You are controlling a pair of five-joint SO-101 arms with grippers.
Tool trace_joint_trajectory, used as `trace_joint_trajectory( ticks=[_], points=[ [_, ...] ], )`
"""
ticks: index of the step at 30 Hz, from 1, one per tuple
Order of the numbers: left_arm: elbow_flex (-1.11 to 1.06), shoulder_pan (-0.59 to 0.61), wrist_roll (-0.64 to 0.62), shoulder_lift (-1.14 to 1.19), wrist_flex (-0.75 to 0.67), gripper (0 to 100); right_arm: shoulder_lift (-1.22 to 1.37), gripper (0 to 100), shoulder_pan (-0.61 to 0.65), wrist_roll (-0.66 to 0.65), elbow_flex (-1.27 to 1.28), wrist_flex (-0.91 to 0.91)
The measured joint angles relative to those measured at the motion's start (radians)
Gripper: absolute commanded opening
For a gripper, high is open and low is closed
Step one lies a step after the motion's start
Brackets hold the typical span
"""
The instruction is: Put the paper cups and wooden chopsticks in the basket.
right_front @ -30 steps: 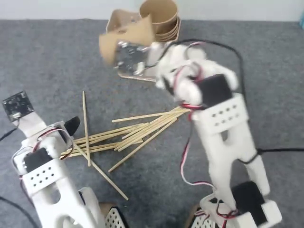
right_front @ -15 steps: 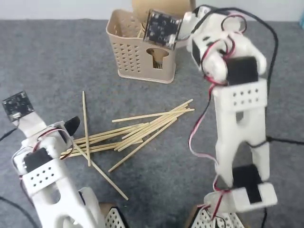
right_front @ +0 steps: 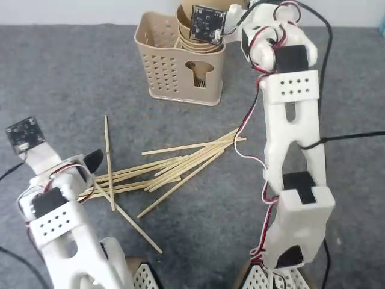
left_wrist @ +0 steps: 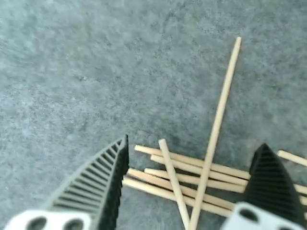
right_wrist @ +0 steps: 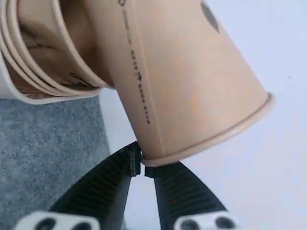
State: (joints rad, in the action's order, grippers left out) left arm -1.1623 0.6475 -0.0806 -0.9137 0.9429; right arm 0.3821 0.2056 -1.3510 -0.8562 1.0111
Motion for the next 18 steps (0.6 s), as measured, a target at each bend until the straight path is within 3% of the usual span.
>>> trace_joint_trajectory(
  ticks=[10, 18],
  points=[
    [-0.002, -0.002, 0.000, 0.000, 0.000, 38, 0.009, 0.9, 0.002, -0.058, -0.032, 0.192],
    [-0.002, -0.002, 0.000, 0.000, 0.000, 38, 0.009, 0.9, 0.002, -0.058, -0.032, 0.103]
  ],
)
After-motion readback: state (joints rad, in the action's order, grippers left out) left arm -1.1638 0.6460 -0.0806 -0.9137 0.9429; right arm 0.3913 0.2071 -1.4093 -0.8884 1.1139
